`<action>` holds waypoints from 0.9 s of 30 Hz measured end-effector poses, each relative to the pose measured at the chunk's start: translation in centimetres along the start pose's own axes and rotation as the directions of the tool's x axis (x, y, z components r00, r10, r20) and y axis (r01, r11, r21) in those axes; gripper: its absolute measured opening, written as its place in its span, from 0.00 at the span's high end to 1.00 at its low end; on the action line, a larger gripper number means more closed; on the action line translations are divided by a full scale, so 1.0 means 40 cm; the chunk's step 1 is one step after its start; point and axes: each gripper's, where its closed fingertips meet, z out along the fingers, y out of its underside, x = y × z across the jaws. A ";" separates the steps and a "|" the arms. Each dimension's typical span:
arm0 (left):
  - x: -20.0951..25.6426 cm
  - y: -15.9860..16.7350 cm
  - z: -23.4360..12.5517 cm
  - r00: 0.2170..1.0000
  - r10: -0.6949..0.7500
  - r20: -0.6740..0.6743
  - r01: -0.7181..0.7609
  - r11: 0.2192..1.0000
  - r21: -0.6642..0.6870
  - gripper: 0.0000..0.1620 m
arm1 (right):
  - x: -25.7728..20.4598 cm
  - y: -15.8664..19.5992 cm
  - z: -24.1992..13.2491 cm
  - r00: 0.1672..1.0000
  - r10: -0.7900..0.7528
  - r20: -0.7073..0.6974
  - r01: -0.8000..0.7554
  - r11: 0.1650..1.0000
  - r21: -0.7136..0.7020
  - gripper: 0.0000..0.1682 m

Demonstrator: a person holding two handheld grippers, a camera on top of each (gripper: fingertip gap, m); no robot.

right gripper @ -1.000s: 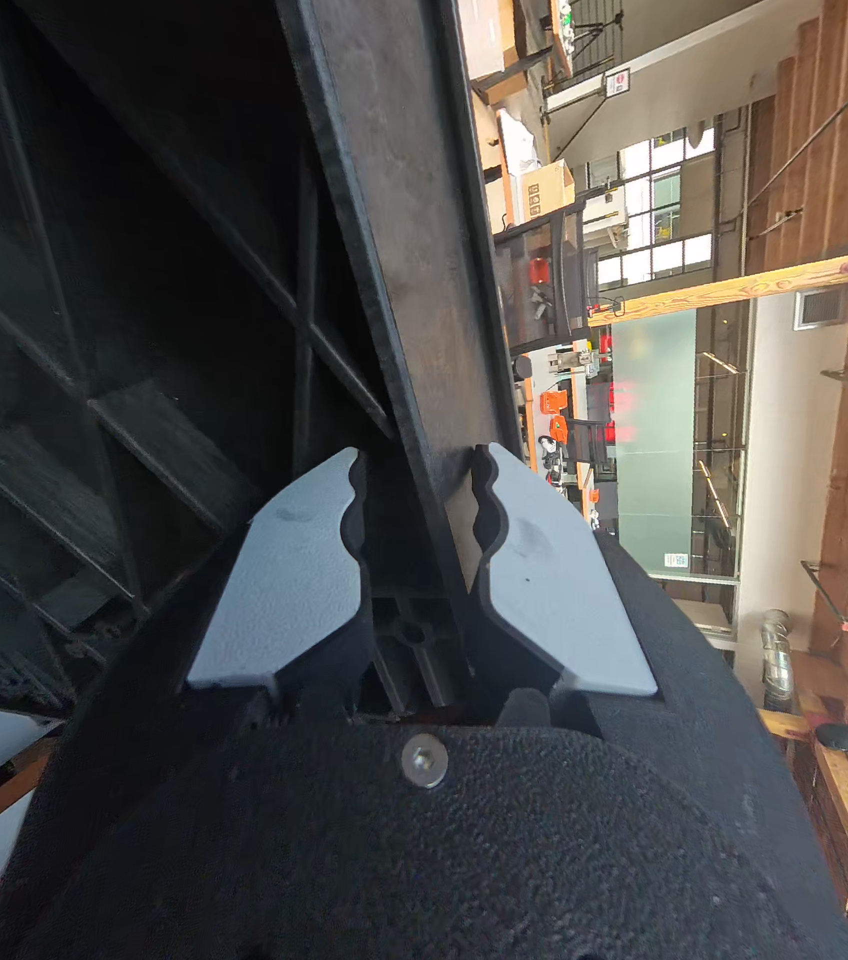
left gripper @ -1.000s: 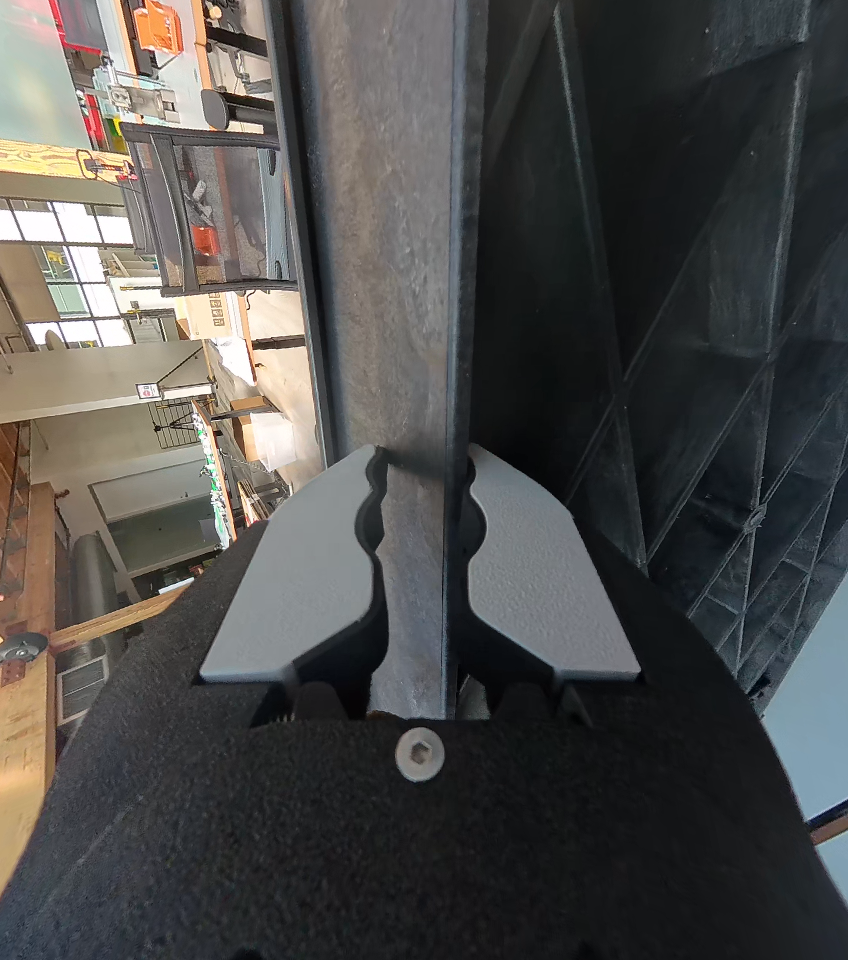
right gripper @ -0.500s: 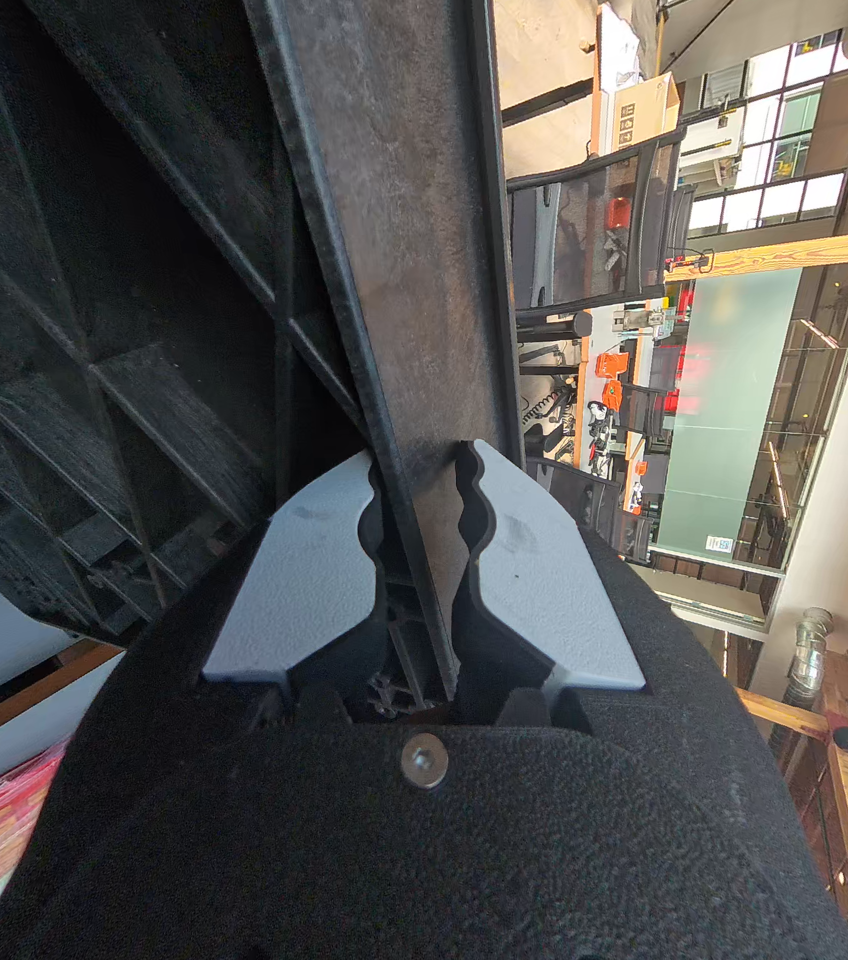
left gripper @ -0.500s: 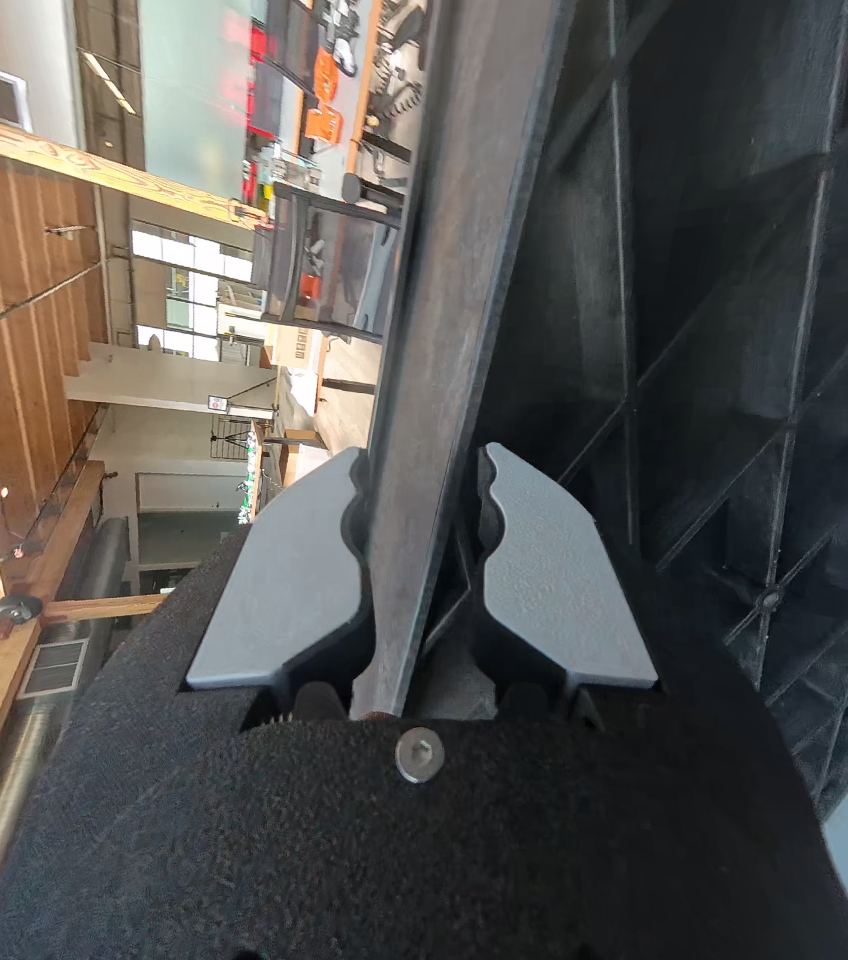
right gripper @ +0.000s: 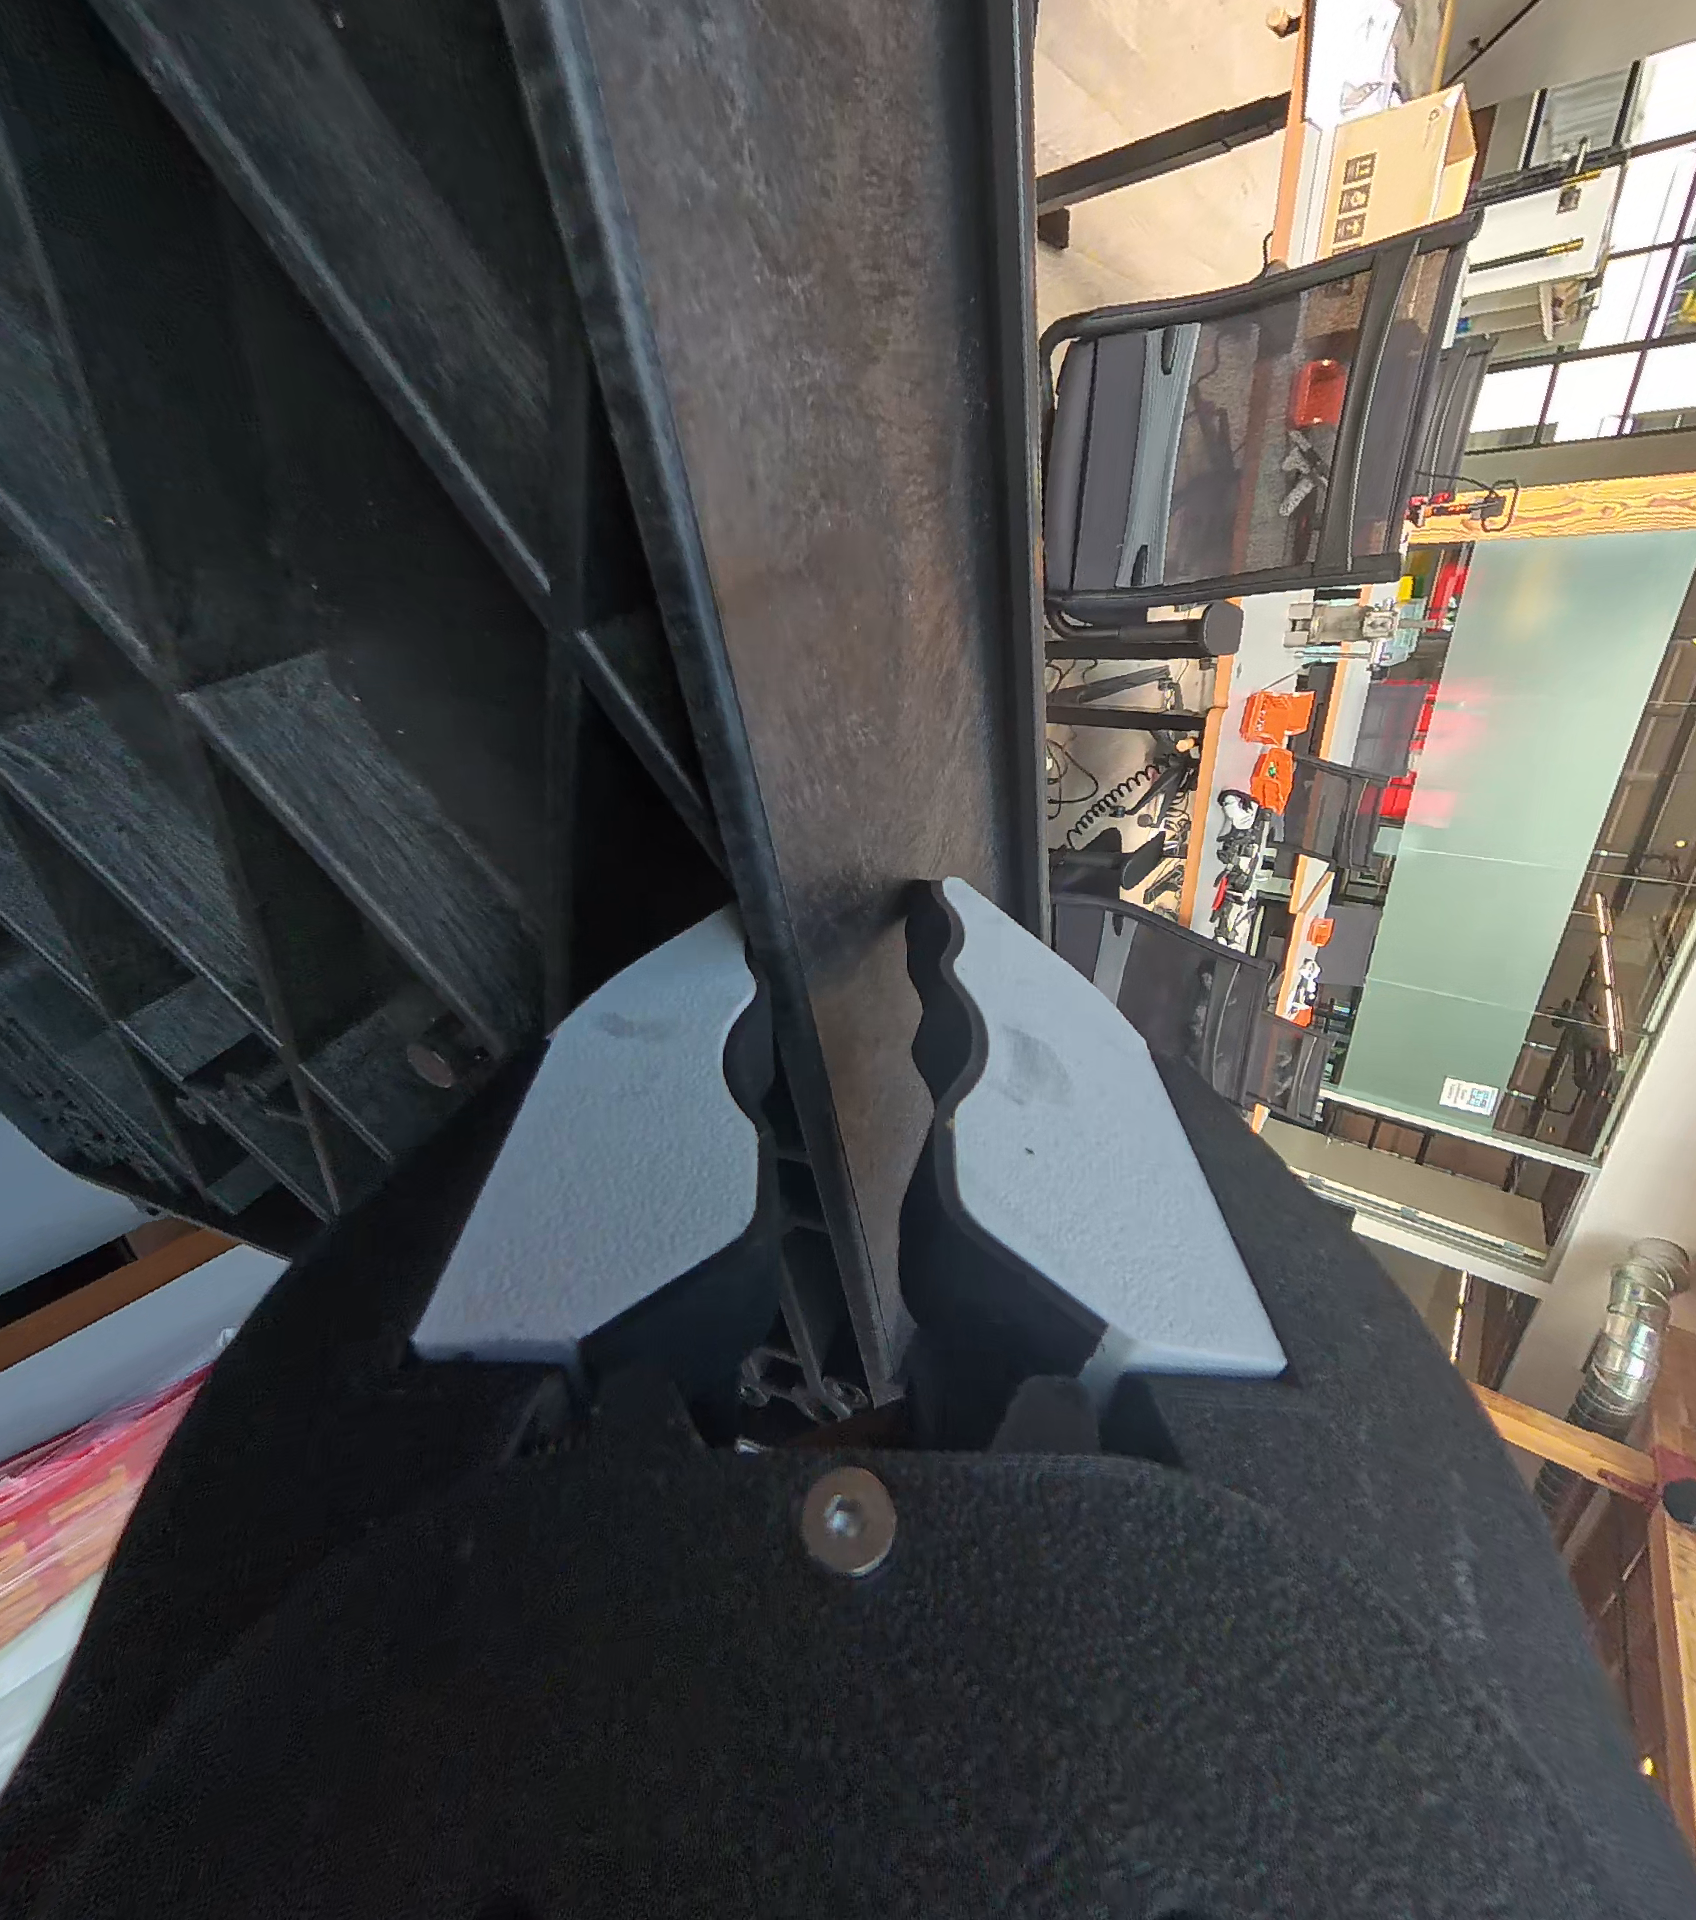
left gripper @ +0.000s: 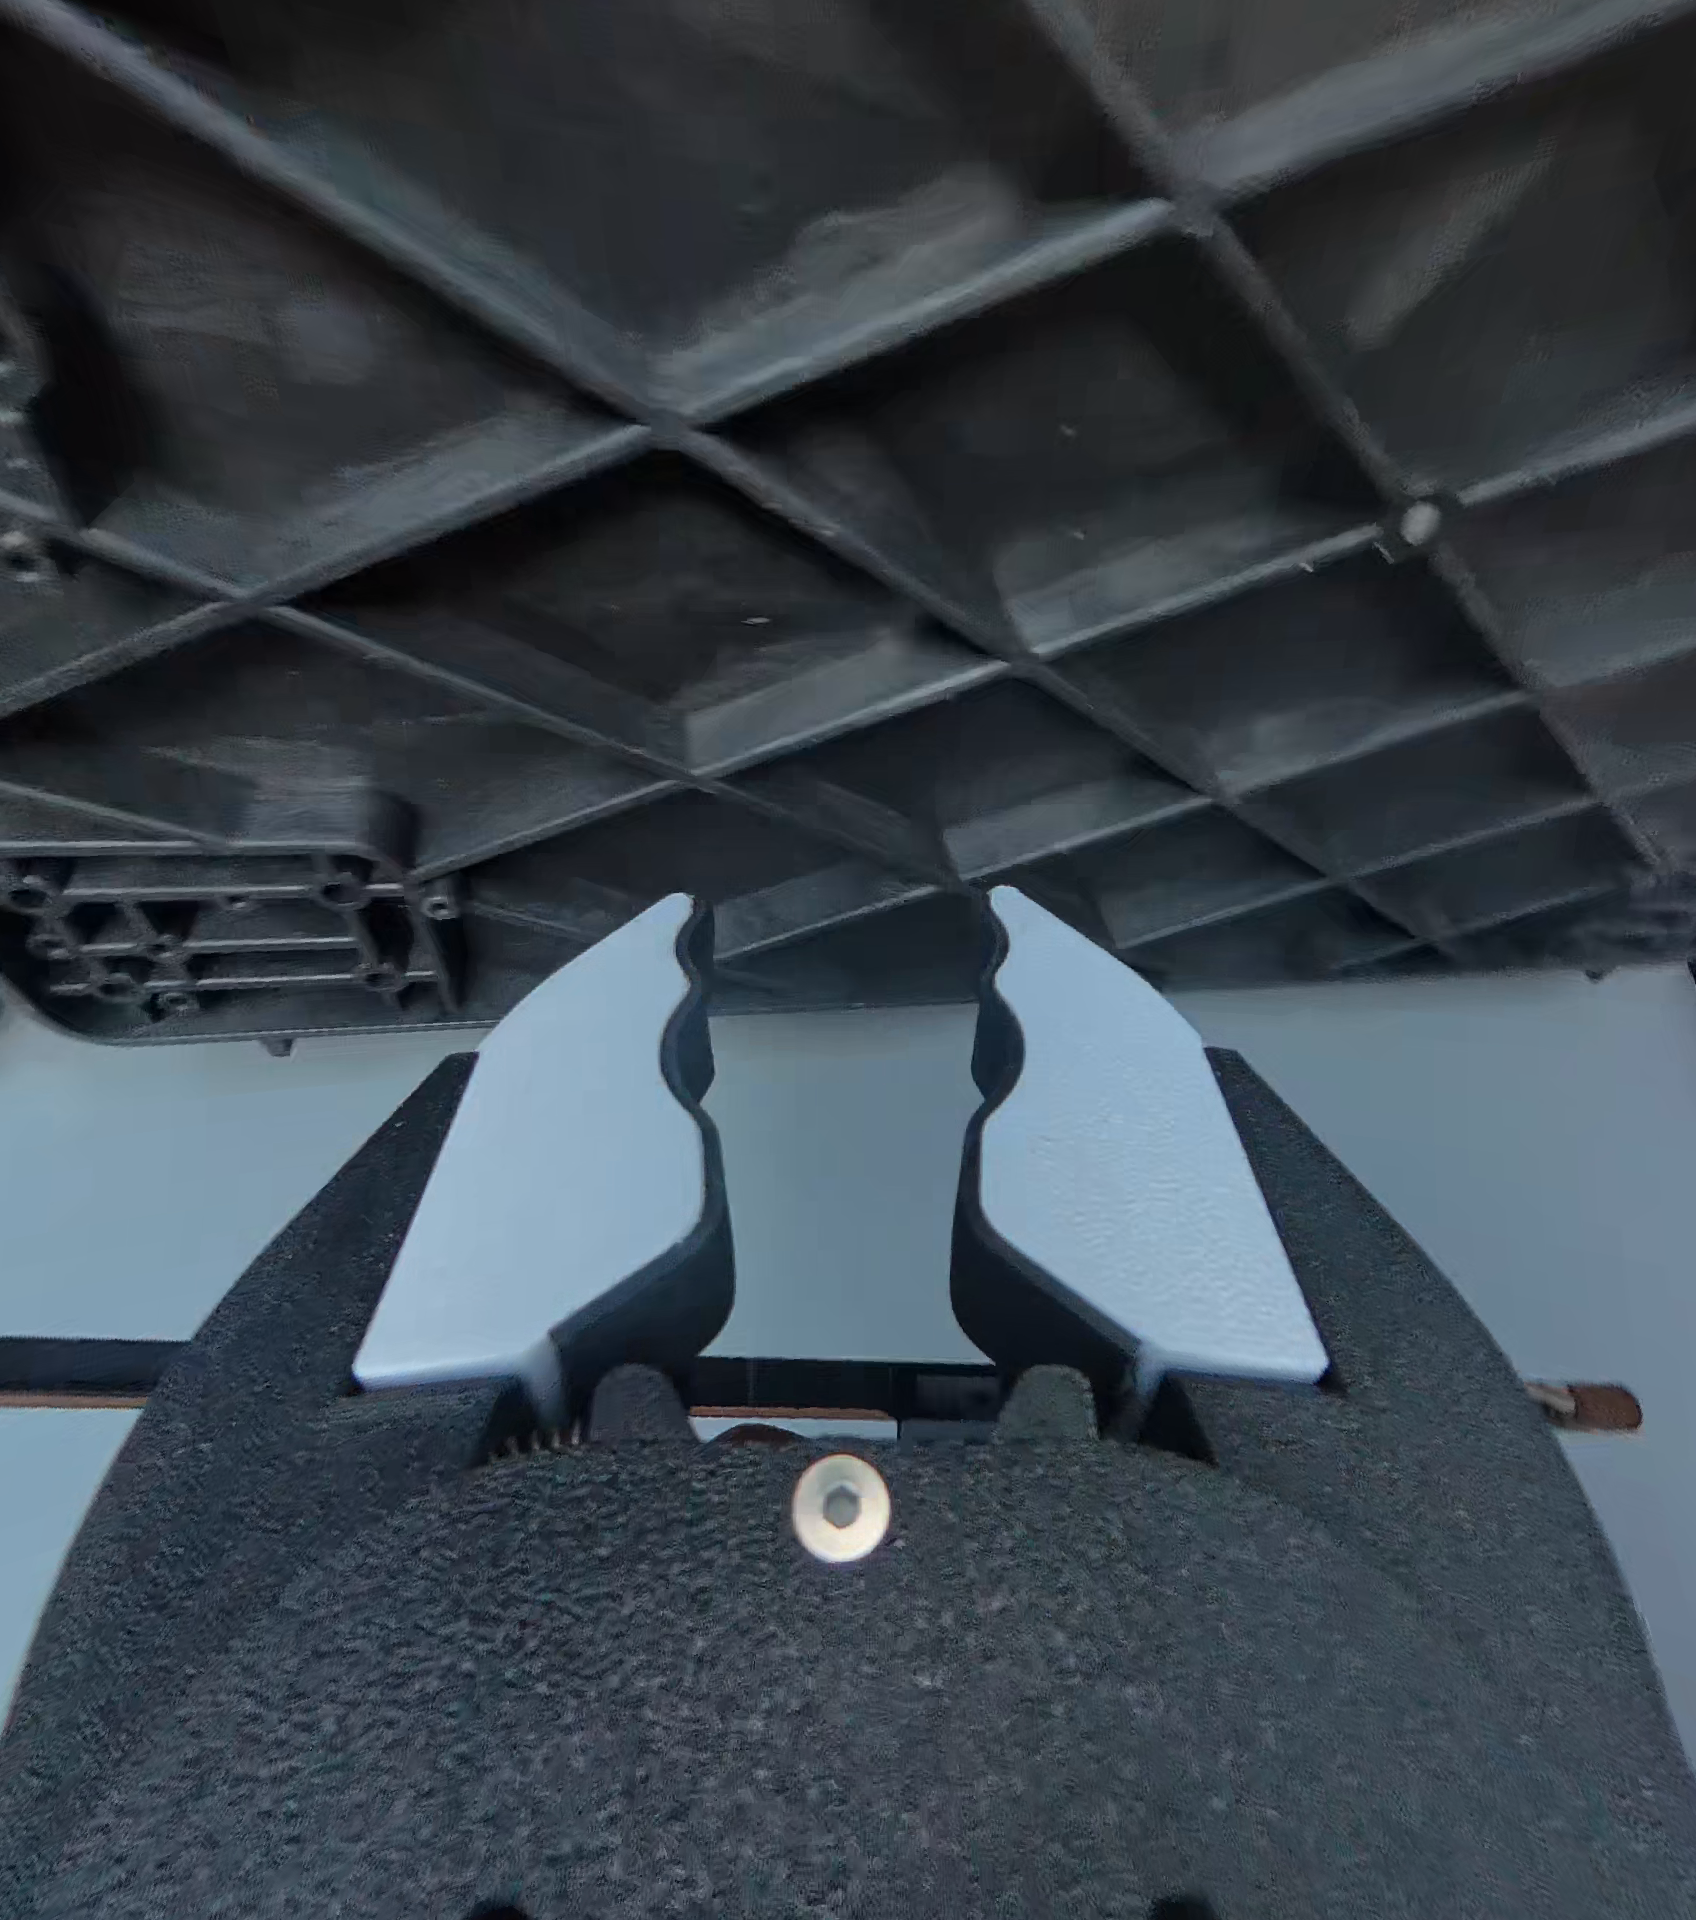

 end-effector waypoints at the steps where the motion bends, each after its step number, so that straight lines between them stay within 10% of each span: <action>1: -0.064 -0.017 -0.001 0.997 -0.064 0.032 0.063 0.997 0.039 0.71 | 0.002 0.000 0.002 1.000 -0.004 0.003 0.004 1.000 -0.004 0.86; 6: -0.357 -0.167 -0.025 0.980 -0.190 0.053 0.173 0.957 0.231 0.70 | 0.004 0.001 0.005 1.000 -0.016 0.004 0.016 1.000 -0.023 0.86; 13: -0.517 -0.394 -0.030 0.952 0.122 -0.281 -0.065 0.977 0.202 0.53 | -0.005 0.003 -0.010 1.000 -0.014 -0.001 0.014 0.999 -0.033 0.86; 19: -0.521 -0.402 -0.017 0.716 0.093 -0.691 -0.164 0.986 -0.037 0.34 | -0.012 0.005 -0.019 1.000 -0.015 0.004 0.015 0.998 -0.053 0.86; 27: -0.488 -0.383 0.074 0.498 0.083 -0.863 -0.224 0.974 -0.036 0.16 | -0.021 0.008 -0.034 0.999 -0.032 0.037 0.035 0.996 -0.086 0.84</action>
